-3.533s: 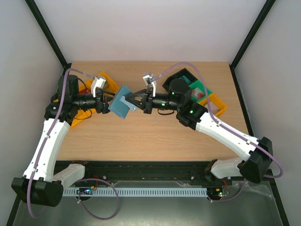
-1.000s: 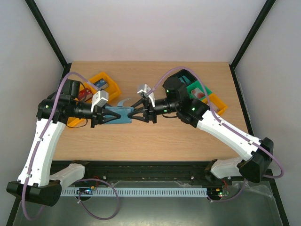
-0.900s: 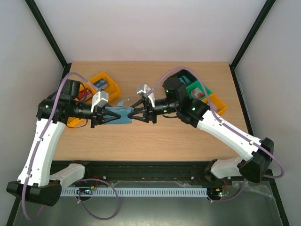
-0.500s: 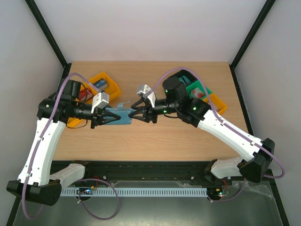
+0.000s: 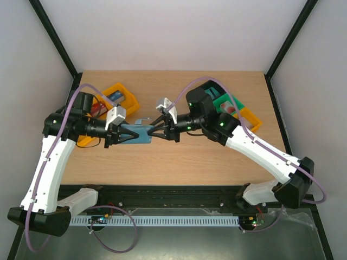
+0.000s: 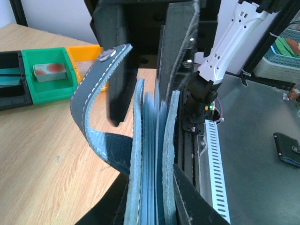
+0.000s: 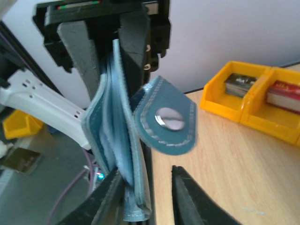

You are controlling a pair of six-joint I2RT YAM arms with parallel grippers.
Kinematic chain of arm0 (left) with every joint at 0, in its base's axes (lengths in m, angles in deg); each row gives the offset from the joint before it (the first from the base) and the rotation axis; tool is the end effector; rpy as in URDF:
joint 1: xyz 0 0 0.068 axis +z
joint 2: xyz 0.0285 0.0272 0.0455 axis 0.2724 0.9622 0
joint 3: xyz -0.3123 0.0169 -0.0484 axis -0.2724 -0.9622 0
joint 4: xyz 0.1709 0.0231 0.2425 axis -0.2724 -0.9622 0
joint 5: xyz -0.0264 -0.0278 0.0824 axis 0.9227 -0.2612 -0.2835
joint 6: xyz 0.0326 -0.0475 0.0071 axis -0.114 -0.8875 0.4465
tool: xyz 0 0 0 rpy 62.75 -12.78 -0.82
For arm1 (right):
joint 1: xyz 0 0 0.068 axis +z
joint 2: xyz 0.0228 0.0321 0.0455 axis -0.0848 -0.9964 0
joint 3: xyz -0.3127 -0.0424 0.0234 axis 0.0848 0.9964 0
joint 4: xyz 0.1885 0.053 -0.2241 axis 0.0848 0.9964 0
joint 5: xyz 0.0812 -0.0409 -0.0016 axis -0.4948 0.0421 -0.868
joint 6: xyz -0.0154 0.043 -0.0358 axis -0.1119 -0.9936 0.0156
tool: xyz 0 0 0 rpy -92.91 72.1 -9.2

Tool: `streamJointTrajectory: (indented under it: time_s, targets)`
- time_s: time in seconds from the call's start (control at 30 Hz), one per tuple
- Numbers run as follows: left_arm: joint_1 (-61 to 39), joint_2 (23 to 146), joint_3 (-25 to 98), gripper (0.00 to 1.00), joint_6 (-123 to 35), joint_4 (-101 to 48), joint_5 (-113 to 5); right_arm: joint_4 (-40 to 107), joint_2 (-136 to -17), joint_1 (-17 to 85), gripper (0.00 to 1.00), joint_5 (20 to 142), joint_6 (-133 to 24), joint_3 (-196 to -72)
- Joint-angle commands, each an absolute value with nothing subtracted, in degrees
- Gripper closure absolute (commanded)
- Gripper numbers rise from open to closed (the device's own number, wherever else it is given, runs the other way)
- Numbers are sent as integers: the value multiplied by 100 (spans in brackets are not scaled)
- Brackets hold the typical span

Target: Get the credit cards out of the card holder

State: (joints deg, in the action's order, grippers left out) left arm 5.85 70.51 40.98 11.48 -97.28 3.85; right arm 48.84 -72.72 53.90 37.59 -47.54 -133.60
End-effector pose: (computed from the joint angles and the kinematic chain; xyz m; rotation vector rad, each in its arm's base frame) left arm 0.1747 -0.0693 0.4452 1.3010 1.5897 -1.0517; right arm 0.1930 0.2714 0.4351 -1.3853 1.4541 1.3910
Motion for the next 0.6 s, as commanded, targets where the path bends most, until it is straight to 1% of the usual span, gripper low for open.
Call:
streamJointTrajectory:
  time_s: [0.0,0.03,0.07,0.1,0.13,0.17,0.23,0.27,0.33,0.4,0.43,0.47,0.5,0.57]
  targets:
    - [517,7028,4083,98,1116,-9671,821,4106,-7344,5461,83,3388,-5074,-13293]
    - [517,7028,4088,98,1082,-9651,811,4157,-7337,5457,95,3351,-5036,-13293]
    - [517,7020,4081,98,1068,-9640,796,4215,-7291,5460,98,3345,-4980,-13276]
    - [517,7012,4077,98,1061,-9635,783,4225,-7232,5459,98,3341,-4955,-13221]
    - [524,7010,4076,95,1017,-9605,767,4173,-7154,5454,98,3374,-4971,-13138]
    - [532,7000,4079,86,903,-9520,751,4044,-7061,5446,98,3474,-5037,-13044]
    - [595,6983,4076,58,520,-9219,662,3898,-6909,5421,98,3900,-5192,-12881]
    - [625,6971,4116,45,274,-9036,510,3871,-6855,5399,98,4186,-5287,-12844]
    - [649,6990,4336,31,-394,-8561,-245,3893,-6797,5373,98,4900,-5470,-12811]
    - [666,7016,4559,12,-1313,-7932,-1544,4016,-6806,5371,98,5807,-5654,-12862]
    - [674,7038,4658,5,-1658,-7719,-2259,4111,-6827,5373,99,6213,-5707,-12909]
    - [682,7063,4748,1,-1856,-7600,-2814,4177,-6834,5373,98,6633,-5778,-12958]
    - [684,7085,4843,1,-1951,-7545,-3288,4199,-6824,5373,98,7016,-5821,-12975]
    - [684,7089,4990,0,-2053,-7520,-3814,4157,-6769,5373,98,7838,-5898,-12957]
